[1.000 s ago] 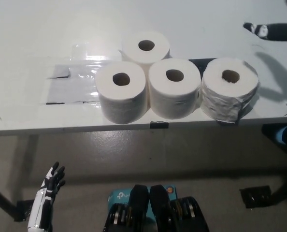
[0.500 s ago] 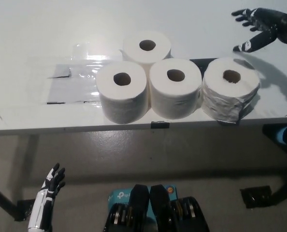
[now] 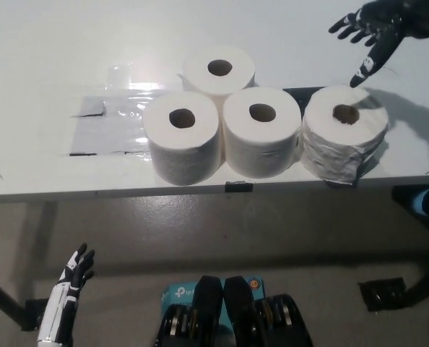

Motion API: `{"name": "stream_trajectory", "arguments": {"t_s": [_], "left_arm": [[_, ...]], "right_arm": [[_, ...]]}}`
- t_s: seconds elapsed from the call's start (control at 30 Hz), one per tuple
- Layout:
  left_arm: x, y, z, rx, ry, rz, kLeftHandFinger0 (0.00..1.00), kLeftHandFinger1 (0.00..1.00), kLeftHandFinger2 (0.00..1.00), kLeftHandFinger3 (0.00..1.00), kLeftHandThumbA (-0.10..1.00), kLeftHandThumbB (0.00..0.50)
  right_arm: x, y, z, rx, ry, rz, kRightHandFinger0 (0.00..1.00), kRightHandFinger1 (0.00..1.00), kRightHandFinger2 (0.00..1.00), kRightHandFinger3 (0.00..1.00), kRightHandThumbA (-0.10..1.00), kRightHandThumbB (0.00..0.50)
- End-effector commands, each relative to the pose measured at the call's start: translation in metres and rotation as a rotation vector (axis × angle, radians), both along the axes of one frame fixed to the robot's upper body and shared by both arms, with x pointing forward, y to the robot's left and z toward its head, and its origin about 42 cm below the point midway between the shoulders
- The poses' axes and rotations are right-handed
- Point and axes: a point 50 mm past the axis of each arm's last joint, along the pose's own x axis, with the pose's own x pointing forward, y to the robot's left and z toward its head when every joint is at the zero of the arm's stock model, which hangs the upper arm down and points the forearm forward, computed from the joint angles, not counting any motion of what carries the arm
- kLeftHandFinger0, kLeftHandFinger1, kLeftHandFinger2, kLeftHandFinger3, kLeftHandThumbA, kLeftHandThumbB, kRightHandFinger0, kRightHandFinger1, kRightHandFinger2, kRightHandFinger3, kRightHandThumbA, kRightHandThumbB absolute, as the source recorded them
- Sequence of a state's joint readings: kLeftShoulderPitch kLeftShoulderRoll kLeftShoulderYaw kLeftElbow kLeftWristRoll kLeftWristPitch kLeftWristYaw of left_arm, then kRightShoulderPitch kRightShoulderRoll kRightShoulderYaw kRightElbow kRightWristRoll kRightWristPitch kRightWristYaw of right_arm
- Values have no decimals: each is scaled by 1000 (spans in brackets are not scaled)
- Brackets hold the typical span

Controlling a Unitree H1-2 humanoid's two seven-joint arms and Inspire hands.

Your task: A few rolls of toilet paper are kept infront of the robot and the robot uses its right hand to lift one of the rolls and and places it on top of the other rolls to stack it.

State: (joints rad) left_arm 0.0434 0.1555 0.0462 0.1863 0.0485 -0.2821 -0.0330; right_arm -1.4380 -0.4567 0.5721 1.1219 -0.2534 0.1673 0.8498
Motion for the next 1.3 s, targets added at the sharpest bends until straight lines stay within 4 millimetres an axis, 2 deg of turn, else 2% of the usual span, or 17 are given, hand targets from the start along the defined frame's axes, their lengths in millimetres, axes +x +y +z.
{"name": "stream_trajectory", "arguments": {"t_s": [0.0, 0.07, 0.17, 0.47, 0.5, 0.83, 0.9, 1.07, 1.13, 1.27], "left_arm": [[5, 3, 12, 30, -72, -39, 1000, 1000, 1000, 1000, 1000, 196], [5, 2, 12, 30, -74, -42, 1000, 1000, 1000, 1000, 1000, 202], [5, 2, 13, 29, -79, -42, 1000, 1000, 1000, 1000, 1000, 198], [-1, 2, 11, 18, -83, -49, 1000, 1000, 1000, 1000, 1000, 195], [-1, 2, 10, 18, -82, -47, 1000, 1000, 1000, 1000, 1000, 198], [-2, 1, 10, 10, -87, -39, 1000, 1000, 1000, 1000, 1000, 194], [-2, 0, 10, 15, -86, -41, 1000, 1000, 1000, 1000, 1000, 193], [-2, 1, 10, 18, -83, -43, 1000, 1000, 1000, 1000, 1000, 194], [-3, 1, 9, 14, -85, -45, 1000, 1000, 1000, 1000, 1000, 191], [-4, 0, 8, 19, -82, -48, 1000, 1000, 1000, 1000, 1000, 194]], "right_arm": [[1, 7, 32, -49, -27, 42, 1000, 1000, 1000, 1000, 948, 474], [1, 7, 29, -45, -19, 14, 1000, 1000, 1000, 1000, 899, 481], [3, 7, 23, -63, -34, 13, 1000, 1000, 1000, 1000, 885, 498], [7, 1, 7, -156, -56, 11, 1000, 1000, 1000, 1000, 952, 484], [8, 1, 5, -193, -69, 12, 1000, 1000, 1000, 1000, 983, 500], [10, 5, 5, -199, -90, -32, 1000, 1000, 1000, 1000, 971, 500], [10, 4, 4, -166, -87, -43, 1000, 1000, 1000, 1000, 924, 500], [11, 5, 4, -149, -95, -46, 1000, 1000, 1000, 1000, 946, 500], [10, 5, 4, -134, -93, -29, 1000, 1000, 1000, 1000, 956, 470], [10, 6, 3, -137, -95, -21, 1000, 1000, 1000, 1000, 1000, 482]]}}
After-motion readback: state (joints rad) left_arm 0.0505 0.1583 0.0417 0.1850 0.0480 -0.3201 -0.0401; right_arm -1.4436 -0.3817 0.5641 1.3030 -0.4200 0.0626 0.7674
